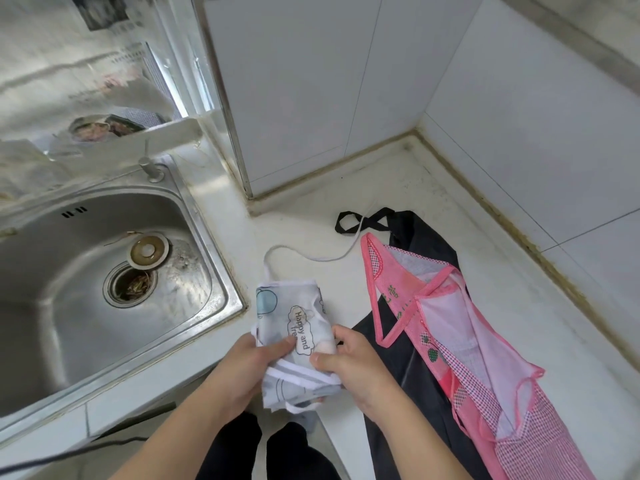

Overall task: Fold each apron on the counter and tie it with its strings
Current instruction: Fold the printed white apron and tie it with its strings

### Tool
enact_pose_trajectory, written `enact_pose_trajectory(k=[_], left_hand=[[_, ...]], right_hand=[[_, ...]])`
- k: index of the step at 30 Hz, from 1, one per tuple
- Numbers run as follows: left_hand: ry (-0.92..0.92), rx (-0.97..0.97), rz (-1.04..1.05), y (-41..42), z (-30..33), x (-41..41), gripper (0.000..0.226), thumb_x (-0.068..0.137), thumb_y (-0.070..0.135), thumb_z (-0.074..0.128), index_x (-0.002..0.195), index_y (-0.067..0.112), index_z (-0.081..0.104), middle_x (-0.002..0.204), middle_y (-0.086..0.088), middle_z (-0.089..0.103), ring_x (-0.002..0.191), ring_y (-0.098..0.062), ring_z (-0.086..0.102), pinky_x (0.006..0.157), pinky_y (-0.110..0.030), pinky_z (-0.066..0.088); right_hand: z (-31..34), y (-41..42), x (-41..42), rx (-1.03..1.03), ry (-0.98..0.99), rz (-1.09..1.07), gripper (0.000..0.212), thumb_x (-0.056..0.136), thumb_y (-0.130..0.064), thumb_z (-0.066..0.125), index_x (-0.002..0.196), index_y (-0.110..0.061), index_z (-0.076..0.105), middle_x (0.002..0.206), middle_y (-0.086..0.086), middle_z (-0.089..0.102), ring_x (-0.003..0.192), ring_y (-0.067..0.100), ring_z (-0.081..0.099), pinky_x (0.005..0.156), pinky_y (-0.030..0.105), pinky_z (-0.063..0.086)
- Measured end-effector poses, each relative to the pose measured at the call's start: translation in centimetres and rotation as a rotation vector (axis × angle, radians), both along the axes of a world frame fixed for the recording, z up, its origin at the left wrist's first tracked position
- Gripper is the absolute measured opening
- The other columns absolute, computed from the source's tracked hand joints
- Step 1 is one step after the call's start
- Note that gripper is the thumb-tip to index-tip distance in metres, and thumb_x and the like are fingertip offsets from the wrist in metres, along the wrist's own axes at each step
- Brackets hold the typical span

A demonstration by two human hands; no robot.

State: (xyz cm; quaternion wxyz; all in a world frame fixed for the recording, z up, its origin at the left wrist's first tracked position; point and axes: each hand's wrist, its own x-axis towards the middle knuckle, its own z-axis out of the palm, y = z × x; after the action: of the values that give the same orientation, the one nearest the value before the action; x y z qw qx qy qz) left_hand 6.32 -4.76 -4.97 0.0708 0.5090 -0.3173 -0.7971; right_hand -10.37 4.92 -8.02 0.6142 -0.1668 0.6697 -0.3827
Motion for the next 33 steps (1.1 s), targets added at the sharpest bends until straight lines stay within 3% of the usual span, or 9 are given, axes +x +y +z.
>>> enact_pose_trajectory(k=[3, 7, 13, 17, 21, 24, 28, 31, 33], left_hand=[[-0.037, -0.147, -0.034, -0.5, 1.7, -0.1, 0.025, 0.094, 0.003, 0.07, 0.119, -0.001, 0.069, 0.111, -0.024, 0.076, 0.102, -0.044, 0.074, 0.102, -0.06, 0.053], [-0.003, -0.214, -0.024, -0.2, 4.8, -0.7, 0.027, 0.093, 0.003, 0.072, 0.119, 0.007, 0.067, 0.111, -0.02, 0.077, 0.102, -0.042, 0.075, 0.101, -0.059, 0.053], [-0.028, -0.343, 0.001, 0.3, 7.0, -1.6, 0.017, 0.096, 0.01, 0.072, 0.113, 0.012, 0.076, 0.108, -0.016, 0.079, 0.1, -0.037, 0.076, 0.1, -0.058, 0.054], [-0.073, -0.437, 0.227, 0.7, 8.3, -2.6, 0.015, 0.096, 0.007, 0.07, 0.11, 0.012, 0.074, 0.099, -0.013, 0.08, 0.091, -0.035, 0.078, 0.091, -0.056, 0.059], [-0.05, -0.374, 0.267, -0.1, 9.7, -2.9, 0.018, 0.096, 0.008, 0.068, 0.112, 0.01, 0.075, 0.102, -0.013, 0.08, 0.095, -0.036, 0.077, 0.091, -0.049, 0.057], [0.034, -0.226, 0.244, -2.0, 10.3, -2.0, 0.027, 0.096, 0.015, 0.064, 0.12, 0.005, 0.072, 0.114, -0.016, 0.077, 0.107, -0.037, 0.074, 0.1, -0.051, 0.052], [0.068, -0.229, 0.269, -3.8, 10.6, -0.9, 0.03, 0.095, 0.009, 0.066, 0.123, -0.003, 0.069, 0.118, -0.022, 0.075, 0.106, -0.041, 0.074, 0.082, -0.044, 0.059], [0.086, -0.311, 0.372, -3.5, 10.2, -1.4, 0.029, 0.096, 0.004, 0.066, 0.125, -0.001, 0.067, 0.116, -0.021, 0.076, 0.106, -0.041, 0.074, 0.074, -0.04, 0.063], [0.103, -0.315, 0.418, -3.0, 10.3, -1.9, 0.028, 0.096, 0.005, 0.066, 0.124, 0.003, 0.067, 0.115, -0.019, 0.076, 0.104, -0.039, 0.074, 0.065, -0.036, 0.062]], right_hand=[[2.1, -0.2, -0.6, -0.007, -0.074, 0.006, 0.023, 0.091, -0.016, 0.072, 0.113, -0.016, 0.076, 0.1, 0.009, 0.08, 0.087, 0.029, 0.076, 0.073, 0.044, 0.062], [4.5, -0.5, -1.3, -0.115, -0.11, -0.06, 0.029, 0.092, -0.019, 0.073, 0.12, -0.016, 0.075, 0.117, 0.013, 0.077, 0.111, 0.034, 0.073, 0.099, 0.053, 0.057], [7.0, -1.1, -1.9, -0.145, 0.082, -0.032, 0.016, 0.093, -0.014, 0.071, 0.108, -0.014, 0.074, 0.103, 0.008, 0.08, 0.099, 0.027, 0.077, 0.091, 0.048, 0.062], [8.7, -1.2, -0.9, -0.101, 0.083, -0.021, 0.031, 0.084, -0.022, 0.081, 0.11, -0.012, 0.067, 0.098, 0.009, 0.079, 0.079, 0.029, 0.078, 0.062, 0.042, 0.064], [9.6, -1.2, -0.7, -0.128, 0.113, -0.052, 0.021, 0.085, -0.007, 0.077, 0.104, -0.004, 0.07, 0.094, 0.022, 0.076, 0.066, 0.035, 0.073, 0.066, 0.053, 0.061], [10.7, -0.9, -1.8, -0.182, 0.104, -0.016, 0.018, 0.081, -0.003, 0.076, 0.098, -0.005, 0.073, 0.091, 0.023, 0.074, 0.065, 0.033, 0.068, 0.058, 0.04, 0.059], [11.4, -0.4, -3.1, -0.234, -0.134, -0.149, 0.007, 0.084, -0.004, 0.08, 0.09, -0.006, 0.078, 0.078, 0.013, 0.07, 0.06, 0.02, 0.063, 0.048, 0.026, 0.045], [12.1, -0.5, -2.8, -0.303, -0.305, -0.219, 0.026, 0.082, -0.029, 0.082, 0.104, -0.014, 0.082, 0.099, 0.011, 0.076, 0.079, 0.021, 0.07, 0.067, 0.033, 0.052], [12.4, -0.6, -2.5, -0.348, -0.286, -0.171, 0.031, 0.092, -0.02, 0.076, 0.123, -0.014, 0.074, 0.119, 0.015, 0.076, 0.099, 0.033, 0.074, 0.087, 0.049, 0.059]])
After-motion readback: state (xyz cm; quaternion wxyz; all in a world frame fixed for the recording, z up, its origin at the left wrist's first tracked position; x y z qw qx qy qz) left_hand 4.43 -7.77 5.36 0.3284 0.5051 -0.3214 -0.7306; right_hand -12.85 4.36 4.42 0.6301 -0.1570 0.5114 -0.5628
